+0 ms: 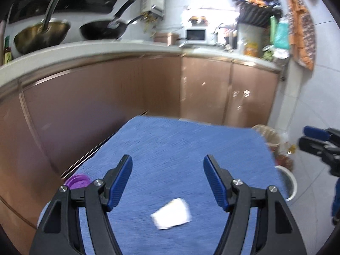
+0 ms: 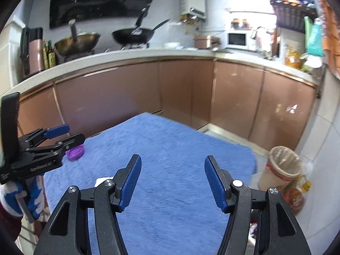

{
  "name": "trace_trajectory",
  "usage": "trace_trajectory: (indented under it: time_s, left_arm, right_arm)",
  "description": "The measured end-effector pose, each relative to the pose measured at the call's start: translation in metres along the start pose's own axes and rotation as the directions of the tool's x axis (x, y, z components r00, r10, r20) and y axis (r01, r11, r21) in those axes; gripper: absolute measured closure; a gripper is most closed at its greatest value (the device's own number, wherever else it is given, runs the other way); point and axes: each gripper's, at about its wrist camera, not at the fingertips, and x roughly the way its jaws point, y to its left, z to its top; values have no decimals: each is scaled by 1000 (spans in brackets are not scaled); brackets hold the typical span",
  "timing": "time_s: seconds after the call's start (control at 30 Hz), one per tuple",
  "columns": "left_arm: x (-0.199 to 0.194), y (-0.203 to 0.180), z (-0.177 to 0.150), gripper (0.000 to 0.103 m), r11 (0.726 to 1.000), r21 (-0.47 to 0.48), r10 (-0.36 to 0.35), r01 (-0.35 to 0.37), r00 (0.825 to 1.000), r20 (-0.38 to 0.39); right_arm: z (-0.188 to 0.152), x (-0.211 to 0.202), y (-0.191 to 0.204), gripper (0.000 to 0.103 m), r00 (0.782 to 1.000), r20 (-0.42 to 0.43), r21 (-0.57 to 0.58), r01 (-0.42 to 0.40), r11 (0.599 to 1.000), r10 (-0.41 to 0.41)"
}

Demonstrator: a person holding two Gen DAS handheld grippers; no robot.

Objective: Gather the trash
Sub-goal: 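Move both open tools back over the purple lid and white tissue, then grasp the purple cup lid with the left tool while the right tool grasps the white tissue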

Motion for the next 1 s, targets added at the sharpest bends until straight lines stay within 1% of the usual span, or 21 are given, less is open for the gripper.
trace_trajectory:
  time_s: [0.1,0.17,0.27,0.33,0.4,0.5,0.63,0.8,0.83,0.87,0.9,0.97,1.0]
  left_arm:
    - [26,38,-14,35,998,-12,56,-57,997,-61]
    - [46,65,-24,36,996,-27,81,-85,990,-114]
    - [73,102,-40,36,992,-64,89,-104,975,-201]
    - [86,120,-49,37,991,-84,85,-108,966,-242]
    - [99,138,-61,45,988,-104,83,-117,956,-281]
    - [109,157,-74,55,984,-118,87,-130,946,-313]
    - [119,173,-78,62,985,-124,77,-124,941,-330]
    - [124,170,-83,77,990,-98,63,-103,937,-344]
    - [125,171,-85,78,991,-94,62,-100,938,-341]
    - [124,172,-85,82,991,-87,62,-97,939,-339]
    - [124,172,-86,88,993,-79,57,-88,940,-337]
    - [125,170,-86,94,995,-67,50,-77,941,-334]
    - [124,168,-87,95,996,-57,50,-73,942,-333]
  right_arm:
    - [0,27,18,42,997,-55,-37,-56,998,54]
    - [-3,50,31,42,989,-102,-49,-108,993,102]
    - [-10,82,47,42,975,-167,-61,-155,986,143]
    - [-16,99,56,42,966,-203,-65,-174,983,158]
    - [-24,117,63,42,953,-243,-61,-199,978,179]
    - [-35,138,72,42,936,-292,-64,-223,973,195]
    - [-43,160,82,42,915,-337,-65,-260,963,224]
    - [-52,181,90,42,893,-370,-50,-296,954,258]
    - [-53,184,92,42,888,-375,-45,-302,952,264]
    - [-55,188,93,42,883,-381,-38,-311,950,274]
    - [-55,190,94,42,879,-384,-34,-318,947,282]
    - [-58,194,96,42,870,-393,-27,-335,942,299]
    - [-59,195,97,42,867,-396,-26,-340,940,303]
